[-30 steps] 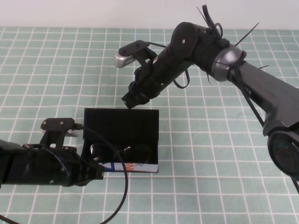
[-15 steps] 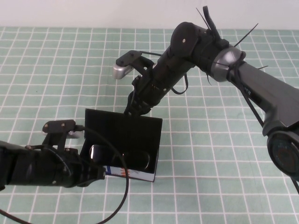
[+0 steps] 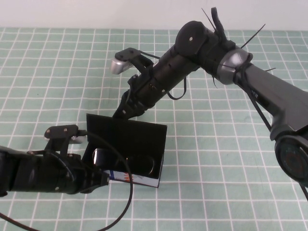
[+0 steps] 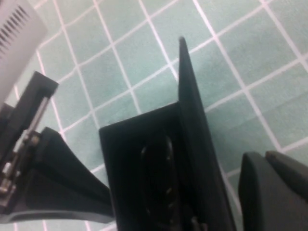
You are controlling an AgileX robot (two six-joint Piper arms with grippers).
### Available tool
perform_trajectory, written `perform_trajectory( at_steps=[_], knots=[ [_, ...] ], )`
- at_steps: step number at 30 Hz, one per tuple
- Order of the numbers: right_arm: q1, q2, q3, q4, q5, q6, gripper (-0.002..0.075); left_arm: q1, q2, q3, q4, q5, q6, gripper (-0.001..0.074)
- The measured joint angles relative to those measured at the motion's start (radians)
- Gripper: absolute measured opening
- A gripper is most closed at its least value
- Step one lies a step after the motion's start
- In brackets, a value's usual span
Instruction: Return glasses to glasses case
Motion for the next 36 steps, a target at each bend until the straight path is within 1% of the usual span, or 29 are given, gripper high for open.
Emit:
perform_trajectory(
  at_steps=[5,14,21,26,29,32,34,36],
  knots=[
    [0.013,0.000,0.035,0.018,0.000,0.005,-0.0011,0.000,0.004,0.000,0.000,0.000,0.012,-0.0002],
    [0.047,-0.010,0.178,0.036,-0.033,0.016,-0.0012,-0.002,0.004,0.001,0.002,0.000,0.021,-0.0002],
    [0.057,-0.016,0.170,0.000,-0.039,-0.009,-0.0011,-0.003,0.004,0.001,0.006,0.008,0.032,-0.0002],
    [0.066,-0.035,0.134,-0.058,-0.019,-0.017,-0.0011,-0.003,-0.024,0.001,0.009,0.052,0.109,-0.0002],
    [0.064,-0.082,0.103,-0.091,-0.005,-0.018,-0.0011,-0.003,-0.078,-0.022,0.038,0.107,0.158,-0.0002],
    [0.052,-0.167,0.082,-0.100,-0.003,-0.018,-0.0012,-0.004,-0.153,-0.087,0.083,0.205,0.197,-0.0002],
    [0.045,-0.239,0.079,-0.100,0.001,-0.018,-0.0011,-0.004,-0.201,-0.153,0.122,0.320,0.230,-0.0002],
    [0.040,-0.310,0.079,-0.100,0.005,-0.018,-0.0012,-0.004,-0.234,-0.227,0.179,0.479,0.248,-0.0002]
  ],
)
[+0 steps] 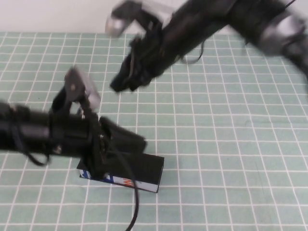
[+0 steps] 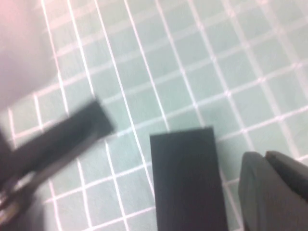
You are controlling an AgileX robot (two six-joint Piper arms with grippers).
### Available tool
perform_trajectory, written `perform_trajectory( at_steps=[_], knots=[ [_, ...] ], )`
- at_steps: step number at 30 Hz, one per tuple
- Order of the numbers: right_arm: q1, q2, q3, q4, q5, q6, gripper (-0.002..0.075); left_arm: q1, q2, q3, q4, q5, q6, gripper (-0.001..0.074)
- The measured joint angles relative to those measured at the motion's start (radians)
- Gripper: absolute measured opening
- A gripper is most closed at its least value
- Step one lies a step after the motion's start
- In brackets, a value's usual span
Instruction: Return glasses to glasses case
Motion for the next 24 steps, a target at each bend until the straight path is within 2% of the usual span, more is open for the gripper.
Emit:
perform_trajectory(
  at_steps=[4,9,13,16,20,24],
  knots=[
    [-0.001,-0.116,0.000,0.003,0.010,0.000,-0.0011,-0.009,-0.032,-0.161,0.203,0.199,-0.067,-0.0002],
    [0.019,-0.256,0.053,-0.069,0.018,0.026,-0.0011,-0.007,-0.038,-0.287,0.602,0.244,-0.349,-0.0002],
    [0.037,-0.354,0.150,-0.180,0.028,0.078,-0.0011,0.043,-0.040,-0.330,0.852,0.236,-0.575,-0.0002],
    [0.037,-0.426,0.257,-0.307,0.016,0.188,-0.0011,0.129,-0.071,-0.325,0.880,0.168,-0.636,-0.0002],
    [0.030,-0.529,0.443,-0.545,-0.099,0.358,-0.0011,0.291,-0.146,-0.286,0.795,0.053,-0.653,-0.0002],
    [-0.041,-0.650,0.645,-0.585,-0.229,0.418,-0.0011,0.427,-0.250,-0.203,0.647,-0.036,-0.608,-0.0002]
  ],
)
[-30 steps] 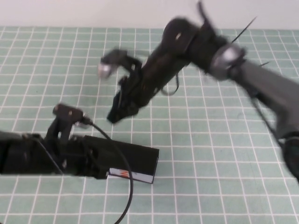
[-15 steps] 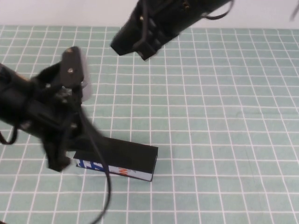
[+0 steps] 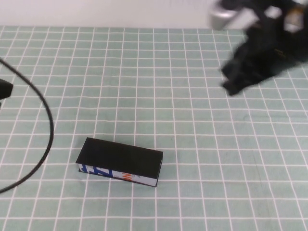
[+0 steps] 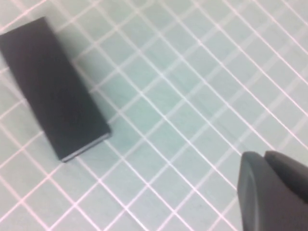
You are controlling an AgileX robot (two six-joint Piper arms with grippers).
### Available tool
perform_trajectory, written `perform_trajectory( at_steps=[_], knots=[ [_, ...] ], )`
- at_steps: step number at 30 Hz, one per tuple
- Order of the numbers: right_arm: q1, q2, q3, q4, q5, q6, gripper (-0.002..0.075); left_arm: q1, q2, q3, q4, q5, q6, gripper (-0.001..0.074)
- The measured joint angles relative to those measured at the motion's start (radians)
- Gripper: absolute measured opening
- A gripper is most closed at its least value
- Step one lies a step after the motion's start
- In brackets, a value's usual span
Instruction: Return glasses to glasses case
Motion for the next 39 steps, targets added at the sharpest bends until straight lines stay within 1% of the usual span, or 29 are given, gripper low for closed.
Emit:
perform_trajectory(
  at_steps=[1,3,6,8,10,14,20,25,28,34,39],
  knots=[
    [-0.025,-0.037,0.053,0.011,-0.035,0.002,-0.0011,0.013,-0.026,0.023,-0.039,-0.005,0.028,-0.0002],
    [-0.072,-0.109,0.161,0.030,-0.106,0.004,-0.0012,0.012,-0.067,0.066,-0.104,-0.006,0.085,-0.0002],
    [-0.138,-0.254,0.320,0.043,-0.232,0.006,-0.0012,-0.042,-0.102,0.102,-0.151,-0.001,0.129,-0.0002],
    [-0.162,-0.366,0.440,0.051,-0.319,0.007,-0.0012,-0.076,-0.124,0.109,-0.153,0.000,0.138,-0.0002],
    [-0.167,-0.478,0.546,0.071,-0.389,0.007,-0.0011,-0.100,-0.157,0.112,-0.153,-0.002,0.142,-0.0002],
    [-0.169,-0.726,0.767,0.115,-0.488,0.009,-0.0011,-0.110,-0.239,0.112,-0.155,-0.002,0.131,-0.0002],
    [-0.169,-1.087,1.003,0.129,-0.558,0.014,-0.0011,-0.112,-0.316,0.112,-0.162,0.006,0.088,-0.0002],
    [-0.169,-1.272,1.127,0.129,-0.566,0.014,-0.0012,-0.112,-0.322,0.112,-0.210,0.004,0.080,-0.0002],
    [-0.169,-1.322,1.164,0.129,-0.566,0.014,-0.0011,-0.112,-0.320,0.112,-0.242,-0.018,0.080,-0.0002],
    [-0.169,-1.337,1.171,0.136,-0.536,0.014,-0.0012,-0.112,-0.320,0.112,-0.258,-0.036,0.074,-0.0002],
    [-0.169,-1.338,1.171,0.136,-0.498,0.014,-0.0011,-0.112,-0.320,0.112,-0.267,-0.032,0.027,-0.0002]
  ],
)
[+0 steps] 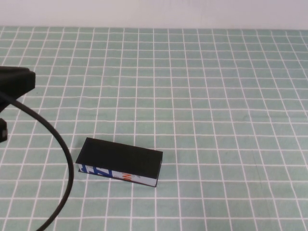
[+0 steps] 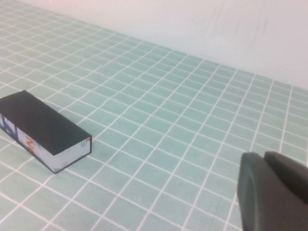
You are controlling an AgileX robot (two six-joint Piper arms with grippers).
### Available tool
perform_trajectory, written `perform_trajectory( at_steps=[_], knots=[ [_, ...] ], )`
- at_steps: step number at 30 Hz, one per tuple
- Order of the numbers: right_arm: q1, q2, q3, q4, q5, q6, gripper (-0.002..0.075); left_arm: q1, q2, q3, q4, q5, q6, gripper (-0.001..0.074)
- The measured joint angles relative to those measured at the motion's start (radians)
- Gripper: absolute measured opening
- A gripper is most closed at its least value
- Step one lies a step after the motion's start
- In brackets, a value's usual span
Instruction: Return glasses to glasses case
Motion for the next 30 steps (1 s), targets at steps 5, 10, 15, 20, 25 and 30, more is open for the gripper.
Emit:
perform_trajectory(
  at_steps=[5,10,15,20,25,30],
  knots=[
    [0.000,-0.001,0.000,0.000,0.008,0.000,-0.0011,0.000,0.000,0.000,-0.001,0.000,-0.007,-0.0002],
    [0.000,-0.002,0.000,0.000,0.011,0.000,-0.0012,0.000,0.000,0.000,-0.003,0.002,-0.011,-0.0002],
    [0.000,-0.002,0.000,0.006,0.014,0.000,-0.0012,0.000,0.000,0.000,-0.003,0.002,-0.011,-0.0002],
    [0.000,-0.002,0.000,0.008,0.014,0.000,-0.0012,0.000,0.000,0.000,0.001,0.001,-0.011,-0.0002],
    [0.000,-0.002,0.000,0.010,0.015,0.000,-0.0011,-0.003,-0.009,0.016,0.022,-0.062,0.000,-0.0002],
    [0.000,-0.002,0.000,0.016,0.015,0.000,-0.0012,-0.086,-0.107,0.052,0.159,-0.233,-0.049,-0.0002]
  ],
)
